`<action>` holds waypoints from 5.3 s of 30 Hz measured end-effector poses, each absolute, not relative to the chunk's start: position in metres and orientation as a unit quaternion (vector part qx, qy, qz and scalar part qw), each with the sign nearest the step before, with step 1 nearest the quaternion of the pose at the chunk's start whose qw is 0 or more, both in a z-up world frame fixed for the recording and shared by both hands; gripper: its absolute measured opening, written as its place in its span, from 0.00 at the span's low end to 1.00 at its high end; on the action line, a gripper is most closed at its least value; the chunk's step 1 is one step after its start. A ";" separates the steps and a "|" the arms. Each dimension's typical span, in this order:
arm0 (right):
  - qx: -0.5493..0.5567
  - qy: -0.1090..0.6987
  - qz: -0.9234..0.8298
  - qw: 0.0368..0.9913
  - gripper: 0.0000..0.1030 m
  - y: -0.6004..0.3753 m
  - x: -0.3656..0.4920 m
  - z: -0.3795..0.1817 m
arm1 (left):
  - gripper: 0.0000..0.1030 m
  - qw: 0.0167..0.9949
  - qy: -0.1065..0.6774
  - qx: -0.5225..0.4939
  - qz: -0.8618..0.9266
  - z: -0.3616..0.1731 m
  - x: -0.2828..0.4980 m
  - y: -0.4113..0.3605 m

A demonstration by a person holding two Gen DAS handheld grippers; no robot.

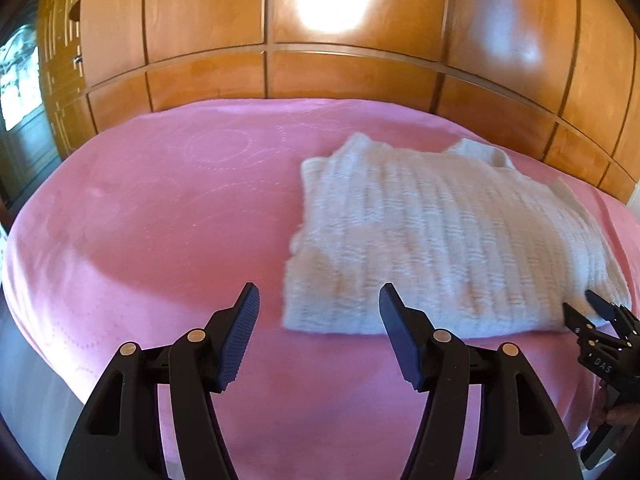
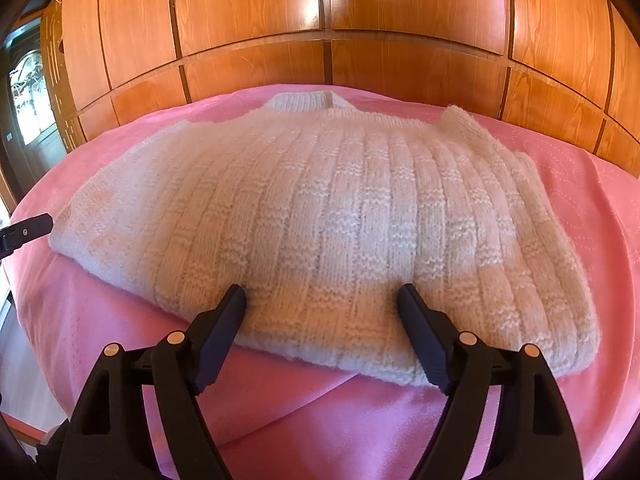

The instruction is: Fold small clothes

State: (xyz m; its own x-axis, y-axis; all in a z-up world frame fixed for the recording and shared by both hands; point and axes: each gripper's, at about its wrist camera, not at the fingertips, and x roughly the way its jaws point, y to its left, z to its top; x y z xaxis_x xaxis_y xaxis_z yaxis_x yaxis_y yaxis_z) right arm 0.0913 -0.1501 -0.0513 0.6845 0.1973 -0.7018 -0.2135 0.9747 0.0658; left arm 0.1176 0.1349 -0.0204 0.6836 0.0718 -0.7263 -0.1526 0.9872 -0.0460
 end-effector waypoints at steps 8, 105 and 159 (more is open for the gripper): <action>-0.012 0.380 0.113 0.918 0.79 -0.150 0.092 -0.052 | 0.51 0.892 0.439 -0.070 0.082 -0.049 0.134 0.157; 0.267 0.439 0.122 0.849 0.46 -0.316 0.129 -0.051 | 0.55 0.911 0.409 -0.014 -0.043 -0.021 0.157 0.051; 0.088 0.386 0.405 0.824 0.97 -0.030 0.104 0.033 | 0.68 0.783 0.398 -0.435 -0.196 -0.022 0.193 0.225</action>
State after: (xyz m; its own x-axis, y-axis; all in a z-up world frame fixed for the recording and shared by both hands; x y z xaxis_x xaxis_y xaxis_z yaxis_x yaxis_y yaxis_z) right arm 0.1036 -0.0303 0.0330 0.3738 0.7362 -0.5642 -0.6001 0.6558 0.4581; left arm 0.1930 0.2248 -0.0223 0.6058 -0.6541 -0.4529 -0.0385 0.5445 -0.8379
